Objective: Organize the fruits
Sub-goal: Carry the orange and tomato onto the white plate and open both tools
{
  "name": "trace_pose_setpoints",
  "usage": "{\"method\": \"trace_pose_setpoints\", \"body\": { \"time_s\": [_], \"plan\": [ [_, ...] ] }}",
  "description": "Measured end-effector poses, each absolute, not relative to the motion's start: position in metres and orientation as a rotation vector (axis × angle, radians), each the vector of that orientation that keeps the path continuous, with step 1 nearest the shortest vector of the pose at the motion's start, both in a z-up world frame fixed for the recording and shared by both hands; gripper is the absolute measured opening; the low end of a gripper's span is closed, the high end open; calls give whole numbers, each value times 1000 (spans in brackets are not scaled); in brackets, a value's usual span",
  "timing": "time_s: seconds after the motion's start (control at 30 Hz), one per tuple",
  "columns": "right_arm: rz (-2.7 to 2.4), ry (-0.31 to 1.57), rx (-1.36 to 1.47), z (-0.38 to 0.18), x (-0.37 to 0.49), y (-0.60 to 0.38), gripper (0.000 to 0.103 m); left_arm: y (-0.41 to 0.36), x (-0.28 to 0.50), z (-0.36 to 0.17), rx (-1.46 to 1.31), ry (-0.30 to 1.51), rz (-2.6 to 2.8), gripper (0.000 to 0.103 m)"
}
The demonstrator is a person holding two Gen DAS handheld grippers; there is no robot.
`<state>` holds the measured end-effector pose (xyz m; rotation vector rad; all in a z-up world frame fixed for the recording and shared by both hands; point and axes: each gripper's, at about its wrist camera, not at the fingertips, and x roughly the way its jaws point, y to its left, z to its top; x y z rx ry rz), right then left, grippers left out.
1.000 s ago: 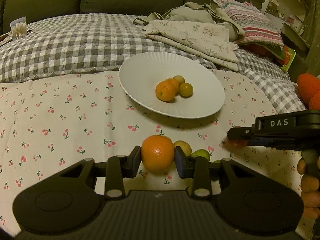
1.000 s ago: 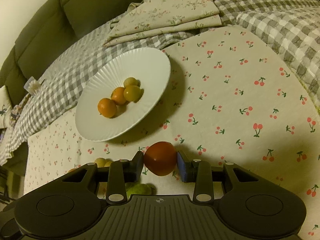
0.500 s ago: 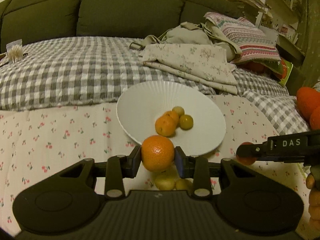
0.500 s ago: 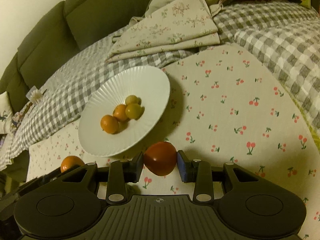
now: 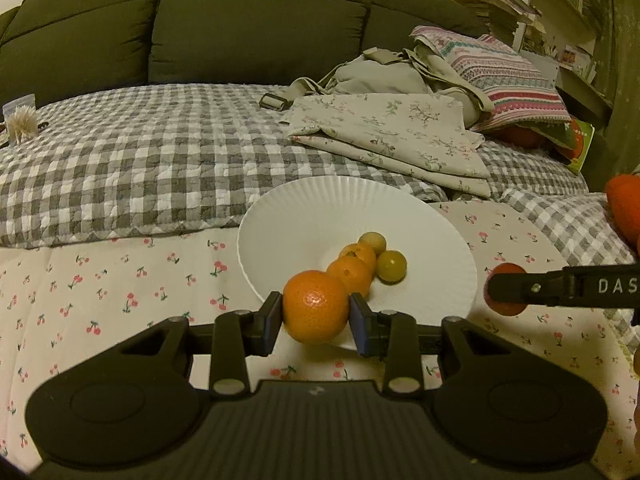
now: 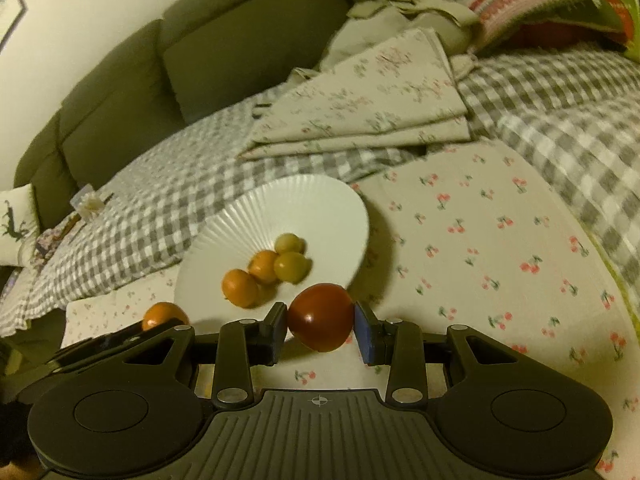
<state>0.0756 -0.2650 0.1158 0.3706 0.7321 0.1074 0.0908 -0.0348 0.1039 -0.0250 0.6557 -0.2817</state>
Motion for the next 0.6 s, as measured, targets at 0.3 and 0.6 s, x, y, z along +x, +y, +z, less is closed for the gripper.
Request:
{"method": "trace_pose_setpoints", "body": {
  "time_s": [0.3,0.6],
  "plan": [
    [159,686,256,112,91,-243,35,-34,116,95,-4,657,-293,34],
    [188,677,136,100,101,-222,35,-35,129,89,-3,655,-315,35]
  ]
}}
